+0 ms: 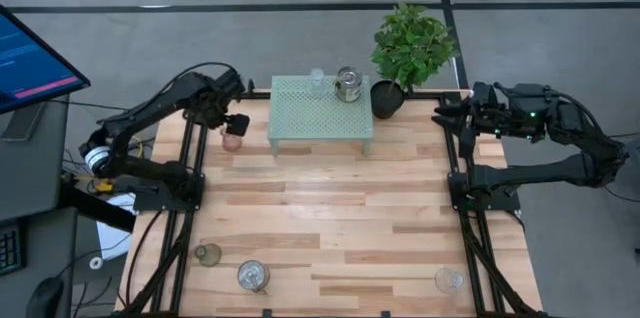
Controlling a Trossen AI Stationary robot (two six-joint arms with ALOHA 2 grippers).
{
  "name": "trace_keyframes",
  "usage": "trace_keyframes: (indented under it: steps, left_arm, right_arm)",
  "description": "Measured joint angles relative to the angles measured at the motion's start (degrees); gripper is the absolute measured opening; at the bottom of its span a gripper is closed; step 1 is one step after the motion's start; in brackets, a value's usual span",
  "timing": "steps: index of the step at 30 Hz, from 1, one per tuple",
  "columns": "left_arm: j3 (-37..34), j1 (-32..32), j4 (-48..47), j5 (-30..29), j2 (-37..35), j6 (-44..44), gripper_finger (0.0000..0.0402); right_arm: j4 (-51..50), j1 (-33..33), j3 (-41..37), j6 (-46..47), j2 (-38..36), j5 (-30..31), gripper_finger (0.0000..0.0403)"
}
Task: Pick & Place candle stick holders
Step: Put the top pink vase on the shelf
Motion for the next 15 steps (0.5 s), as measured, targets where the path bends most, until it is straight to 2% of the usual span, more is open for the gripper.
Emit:
trace_keyframes:
  steps: [10, 15]
  left_arm:
    - [-4.2, 4.1, 6.4, 4.4, 0.0, 2.7, 0.0271]
    - [-6.0, 5.9, 6.8, 4.4, 0.7, 2.9, 0.0271]
  right_arm:
    - [-0.2, 0.0, 0.0, 0.0, 0.0, -0.6, 0.0114]
    - [-0.8, 0.0, 0.0, 0.0, 0.0, -0.8, 0.0114]
